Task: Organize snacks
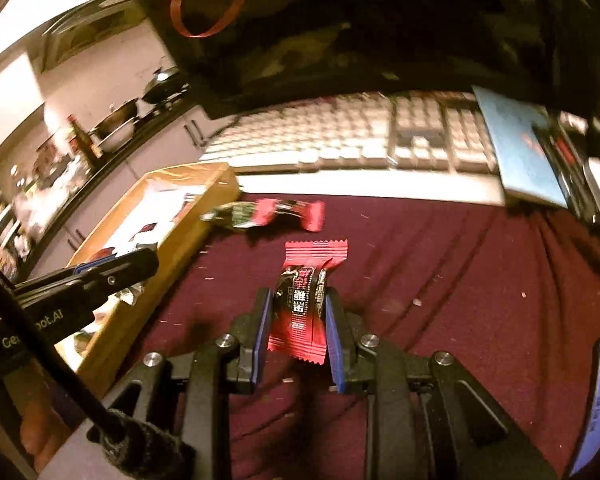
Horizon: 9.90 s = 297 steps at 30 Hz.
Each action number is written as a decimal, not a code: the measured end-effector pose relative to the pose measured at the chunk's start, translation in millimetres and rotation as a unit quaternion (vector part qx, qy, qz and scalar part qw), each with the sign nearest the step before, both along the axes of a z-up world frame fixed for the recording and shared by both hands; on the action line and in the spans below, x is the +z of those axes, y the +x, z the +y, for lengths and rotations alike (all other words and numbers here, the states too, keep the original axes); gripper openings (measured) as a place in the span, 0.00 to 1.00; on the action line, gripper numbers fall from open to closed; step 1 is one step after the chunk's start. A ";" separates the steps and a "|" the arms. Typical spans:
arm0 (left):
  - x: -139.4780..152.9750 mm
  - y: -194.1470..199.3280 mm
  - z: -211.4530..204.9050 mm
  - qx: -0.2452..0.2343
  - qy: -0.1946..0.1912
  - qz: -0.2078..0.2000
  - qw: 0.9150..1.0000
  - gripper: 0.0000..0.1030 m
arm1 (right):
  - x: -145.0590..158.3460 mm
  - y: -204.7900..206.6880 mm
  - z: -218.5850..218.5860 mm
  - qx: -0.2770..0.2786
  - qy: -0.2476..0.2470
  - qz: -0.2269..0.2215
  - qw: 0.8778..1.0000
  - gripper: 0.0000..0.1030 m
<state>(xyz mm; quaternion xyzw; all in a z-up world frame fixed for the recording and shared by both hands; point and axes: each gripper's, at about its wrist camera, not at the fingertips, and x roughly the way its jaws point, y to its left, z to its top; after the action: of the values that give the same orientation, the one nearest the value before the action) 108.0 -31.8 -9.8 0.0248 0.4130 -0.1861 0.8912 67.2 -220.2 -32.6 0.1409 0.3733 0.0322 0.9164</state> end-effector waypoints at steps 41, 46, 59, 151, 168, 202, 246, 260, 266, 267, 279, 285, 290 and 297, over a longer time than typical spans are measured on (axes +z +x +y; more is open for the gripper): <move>-15.1 103.6 147.8 0.190 0.026 0.012 0.981 0.21 | 0.1 135.1 156.2 0.174 0.021 0.066 0.982 0.24; -20.0 109.2 147.5 0.189 0.033 0.019 0.981 0.21 | -2.5 139.5 154.3 0.173 0.021 0.072 0.982 0.24; -15.3 98.6 143.8 0.176 0.037 0.012 0.984 0.50 | 4.8 133.8 135.4 0.168 0.070 0.070 0.981 0.41; -48.2 113.4 -69.2 0.059 0.035 0.097 0.993 0.17 | -43.7 14.0 -34.7 0.000 0.114 0.045 0.992 0.24; 31.2 -12.7 70.2 0.067 -0.095 0.012 0.993 0.16 | -14.2 15.3 -6.6 0.046 0.100 0.015 0.994 0.24; -25.0 161.2 115.8 0.050 -0.032 0.127 0.990 0.16 | -7.7 175.8 137.6 0.186 0.028 0.109 0.976 0.24; 15.5 -54.2 123.4 0.207 0.059 -0.042 0.976 0.82 | 27.9 -9.3 103.4 0.144 0.032 0.032 0.989 0.62; 11.3 -56.7 125.2 0.210 0.062 -0.030 0.975 0.82 | 26.0 -8.6 110.0 0.152 0.029 0.031 0.987 0.62; 11.0 -57.7 126.7 0.213 0.061 -0.029 0.975 0.82 | 25.5 -8.9 111.6 0.154 0.032 0.031 0.987 0.62; 11.0 -57.8 126.7 0.213 0.061 -0.029 0.975 0.82 | 25.6 -8.8 112.1 0.154 0.031 0.031 0.987 0.62; 8.6 -58.6 125.7 0.208 0.063 -0.025 0.976 0.82 | 26.2 -7.4 112.2 0.154 0.032 0.031 0.987 0.62; 6.8 -57.9 123.8 0.205 0.065 -0.022 0.976 0.82 | 25.8 -7.9 110.7 0.154 0.033 0.029 0.987 0.62; 5.8 -57.8 122.1 0.202 0.065 -0.020 0.977 0.82 | 27.3 -9.2 110.7 0.151 0.029 0.028 0.988 0.62; 4.6 -57.6 121.6 0.203 0.065 -0.019 0.977 0.82 | 30.0 -11.3 112.0 0.152 0.022 0.024 0.988 0.62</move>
<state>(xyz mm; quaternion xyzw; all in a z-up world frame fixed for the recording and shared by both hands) 50.4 89.7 -5.1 0.0014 0.4037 0.0261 0.9145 55.9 -108.2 -2.6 0.1033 0.4117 0.1758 0.8882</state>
